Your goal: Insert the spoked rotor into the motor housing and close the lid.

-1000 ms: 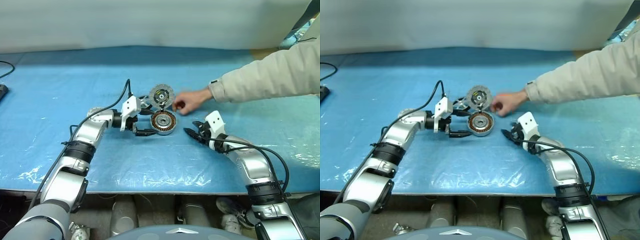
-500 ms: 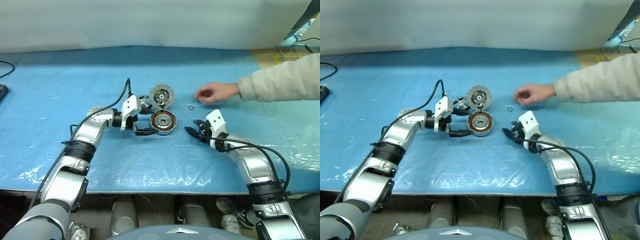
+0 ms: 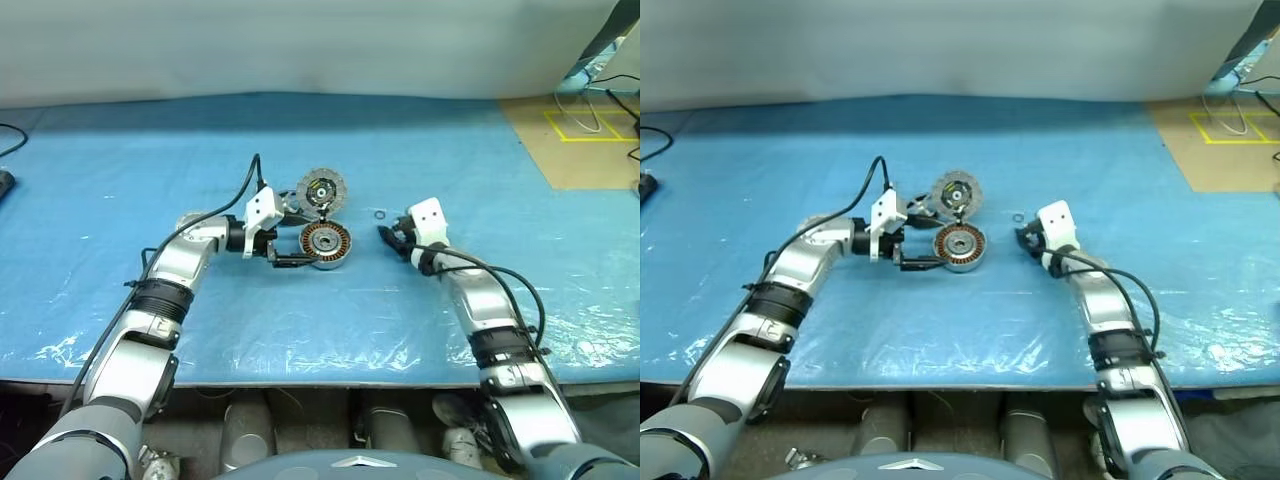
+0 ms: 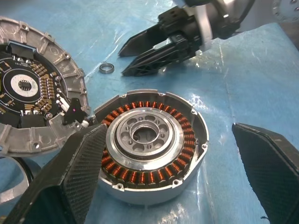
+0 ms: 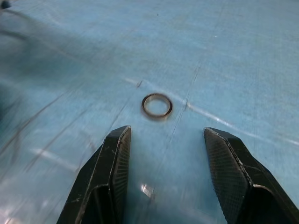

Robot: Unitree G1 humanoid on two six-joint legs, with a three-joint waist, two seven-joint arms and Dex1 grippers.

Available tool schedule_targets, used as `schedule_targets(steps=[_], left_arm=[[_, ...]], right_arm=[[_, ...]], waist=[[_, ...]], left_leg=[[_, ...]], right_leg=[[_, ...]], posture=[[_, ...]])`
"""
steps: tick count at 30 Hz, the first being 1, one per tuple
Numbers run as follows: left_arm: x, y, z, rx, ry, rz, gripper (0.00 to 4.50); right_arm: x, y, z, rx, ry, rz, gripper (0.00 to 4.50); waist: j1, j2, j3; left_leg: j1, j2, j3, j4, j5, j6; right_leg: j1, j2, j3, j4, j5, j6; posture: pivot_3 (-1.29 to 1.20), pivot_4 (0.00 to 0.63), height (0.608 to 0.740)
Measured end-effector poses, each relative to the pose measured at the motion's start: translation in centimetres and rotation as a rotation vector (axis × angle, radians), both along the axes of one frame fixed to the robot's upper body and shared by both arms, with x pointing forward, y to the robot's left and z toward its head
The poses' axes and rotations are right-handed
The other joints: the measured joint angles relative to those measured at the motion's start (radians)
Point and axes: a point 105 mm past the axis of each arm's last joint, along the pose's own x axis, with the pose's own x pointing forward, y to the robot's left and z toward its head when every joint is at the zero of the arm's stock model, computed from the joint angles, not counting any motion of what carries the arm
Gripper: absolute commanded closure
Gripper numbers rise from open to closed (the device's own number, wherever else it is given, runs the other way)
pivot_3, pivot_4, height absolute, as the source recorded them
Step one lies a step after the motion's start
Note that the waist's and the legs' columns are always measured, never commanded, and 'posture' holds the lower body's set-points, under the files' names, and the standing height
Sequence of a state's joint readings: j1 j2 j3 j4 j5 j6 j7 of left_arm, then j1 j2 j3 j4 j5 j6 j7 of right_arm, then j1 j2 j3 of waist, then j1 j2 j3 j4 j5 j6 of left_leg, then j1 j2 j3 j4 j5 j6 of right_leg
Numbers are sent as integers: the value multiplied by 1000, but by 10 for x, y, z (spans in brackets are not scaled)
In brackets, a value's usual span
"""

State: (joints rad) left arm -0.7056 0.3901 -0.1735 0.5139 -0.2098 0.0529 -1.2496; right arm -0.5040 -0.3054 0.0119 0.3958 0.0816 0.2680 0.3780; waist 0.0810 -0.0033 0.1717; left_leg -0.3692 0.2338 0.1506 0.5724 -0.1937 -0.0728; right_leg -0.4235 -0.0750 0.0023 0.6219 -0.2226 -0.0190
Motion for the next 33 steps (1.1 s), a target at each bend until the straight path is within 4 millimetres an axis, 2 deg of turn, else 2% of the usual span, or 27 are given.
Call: schedule_targets(steps=[9,22,25,29,33], left_arm=[[0,0,5,-10,-3,3,0],[0,5,4,1,-5,14,0],[0,5,4,4,-7,15,0],[0,4,4,6,-10,15,0],[0,4,4,8,-11,15,0]], right_arm=[[25,7,2,-11,-30,-13,1977],[19,11,-3,-6,-35,48,1977],[16,14,-4,-24,-39,65,2569],[16,20,-5,-48,-41,81,3884],[16,19,-5,-51,-41,75,3932]], waist=[[-12,0,0],[-11,0,0],[-12,0,0],[-12,0,0],[-12,0,0]], left_leg=[[0,0,0,1,0,0],[0,1,0,1,0,0],[0,1,0,1,0,0],[2,1,0,1,0,0],[1,1,0,2,0,0]], right_leg=[[0,0,0,1,0,0],[1,0,-1,0,0,0],[1,0,0,0,0,0],[2,0,0,0,0,-1],[2,0,0,0,0,-1]], posture=[[0,150,740],[0,150,740],[0,150,740],[0,150,740],[0,150,740]])
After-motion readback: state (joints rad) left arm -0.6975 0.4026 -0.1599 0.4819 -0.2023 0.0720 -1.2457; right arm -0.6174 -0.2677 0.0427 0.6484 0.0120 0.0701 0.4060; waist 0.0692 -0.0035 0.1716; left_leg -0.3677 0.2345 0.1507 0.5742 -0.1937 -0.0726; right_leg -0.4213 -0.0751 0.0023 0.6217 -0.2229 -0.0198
